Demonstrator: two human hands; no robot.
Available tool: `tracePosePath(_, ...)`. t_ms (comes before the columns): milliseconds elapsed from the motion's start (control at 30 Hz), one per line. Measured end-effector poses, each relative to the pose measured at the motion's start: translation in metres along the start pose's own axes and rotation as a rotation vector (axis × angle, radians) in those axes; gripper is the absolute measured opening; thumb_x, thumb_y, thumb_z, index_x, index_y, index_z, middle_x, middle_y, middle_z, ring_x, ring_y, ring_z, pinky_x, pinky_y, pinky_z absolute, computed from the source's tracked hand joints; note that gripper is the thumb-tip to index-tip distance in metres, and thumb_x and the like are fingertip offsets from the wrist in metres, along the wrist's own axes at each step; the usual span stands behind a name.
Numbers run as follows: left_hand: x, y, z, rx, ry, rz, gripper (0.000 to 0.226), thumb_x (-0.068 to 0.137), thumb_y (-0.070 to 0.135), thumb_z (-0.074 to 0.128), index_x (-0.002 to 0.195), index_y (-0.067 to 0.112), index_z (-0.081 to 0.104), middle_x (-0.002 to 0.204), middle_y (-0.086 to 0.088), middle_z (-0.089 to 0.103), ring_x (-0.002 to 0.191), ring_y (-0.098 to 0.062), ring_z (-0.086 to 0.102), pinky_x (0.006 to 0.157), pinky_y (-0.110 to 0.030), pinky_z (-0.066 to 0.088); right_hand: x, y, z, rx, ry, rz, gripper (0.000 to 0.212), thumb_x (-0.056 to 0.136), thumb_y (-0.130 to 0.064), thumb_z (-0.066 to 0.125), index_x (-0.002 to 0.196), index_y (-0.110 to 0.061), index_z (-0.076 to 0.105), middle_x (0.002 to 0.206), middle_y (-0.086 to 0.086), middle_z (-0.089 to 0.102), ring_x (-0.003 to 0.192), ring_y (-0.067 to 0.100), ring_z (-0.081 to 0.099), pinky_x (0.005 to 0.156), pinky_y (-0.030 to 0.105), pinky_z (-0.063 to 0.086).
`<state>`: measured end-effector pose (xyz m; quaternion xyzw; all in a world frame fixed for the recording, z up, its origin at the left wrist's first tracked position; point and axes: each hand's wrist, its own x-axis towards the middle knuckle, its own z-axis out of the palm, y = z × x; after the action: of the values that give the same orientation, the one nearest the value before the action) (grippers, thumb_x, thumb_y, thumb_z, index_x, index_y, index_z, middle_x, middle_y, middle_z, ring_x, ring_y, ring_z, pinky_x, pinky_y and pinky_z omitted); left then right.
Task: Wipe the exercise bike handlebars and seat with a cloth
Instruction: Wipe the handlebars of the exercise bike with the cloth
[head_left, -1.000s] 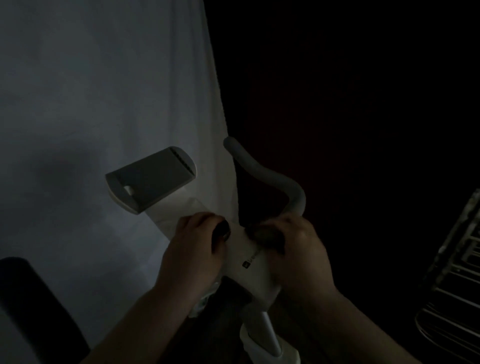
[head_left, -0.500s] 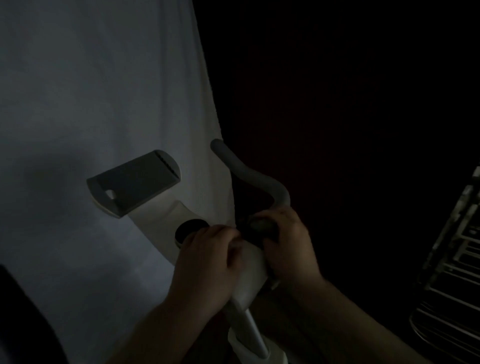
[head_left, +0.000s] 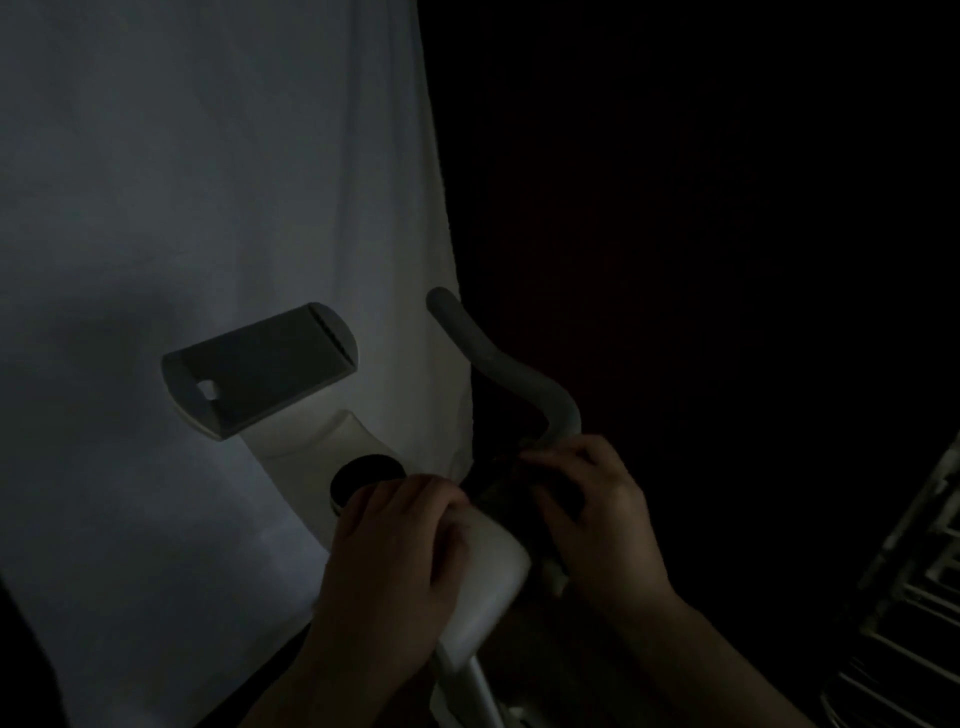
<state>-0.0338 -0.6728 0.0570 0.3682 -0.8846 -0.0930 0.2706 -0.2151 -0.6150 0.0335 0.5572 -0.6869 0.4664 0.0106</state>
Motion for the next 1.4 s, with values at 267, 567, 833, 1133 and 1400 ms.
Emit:
tracePosePath(267,0.001,0.003,-0.001,-0.008,0.007,0.007,0.025,0.081,0.038,0.040,0.097,0.033,0.058,0.094,0.019,0.058,0.089,-0.003,0.052,0.085,-0.026,0.036,0.000,-0.011,0.008,0.101,-0.051,0.074,0.030,0.092,-0.022,0.058,0.119,-0.033,0.059,0.116,-0.014,0.049,0.099,-0.008,0.048,0.084,-0.001,0.036)
tracePosePath(567,-0.001,0.005,-0.005,-0.098,0.012,-0.117,0.032,0.078,0.033,0.052,0.102,0.016,0.067,0.097,0.002,0.067,0.090,-0.011,0.059,0.084,-0.031,0.048,0.005,-0.053,-0.002,-0.212,-0.337,-0.040,0.023,0.093,-0.029,0.051,0.115,-0.028,0.057,0.116,-0.006,0.050,0.100,0.015,0.057,0.080,0.024,0.045)
tracePosePath(833,-0.054,-0.011,-0.027,-0.082,0.110,-0.289,0.034,0.081,0.041,0.047,0.103,0.022,0.064,0.109,0.009,0.062,0.099,-0.010,0.055,0.082,-0.014,0.036,-0.014,-0.056,0.008,-0.124,-0.175,-0.153,0.021,0.088,-0.028,0.059,0.108,-0.027,0.066,0.102,-0.008,0.049,0.092,0.002,0.042,0.068,0.008,0.031)
tracePosePath(1133,-0.061,0.013,-0.029,0.160,-0.003,-0.432,0.010,0.097,0.043,0.034,0.103,0.036,0.034,0.103,0.015,0.042,0.087,-0.002,0.041,0.069,-0.013,0.032,-0.015,-0.062,0.030,-0.076,-0.262,-0.357,0.021,0.084,-0.036,0.058,0.096,-0.023,0.069,0.090,-0.002,0.055,0.078,0.012,0.053,0.066,0.027,0.046)
tracePosePath(1400,-0.066,0.014,-0.026,0.168,0.044,-0.490,0.023,0.096,0.043,0.039,0.112,0.029,0.047,0.099,0.013,0.048,0.087,-0.004,0.048,0.069,-0.011,0.033,-0.031,-0.066,0.039,-0.077,-0.172,-0.434,0.027,0.079,-0.035,0.051,0.086,-0.018,0.070,0.083,0.002,0.061,0.074,0.019,0.058,0.066,0.031,0.049)
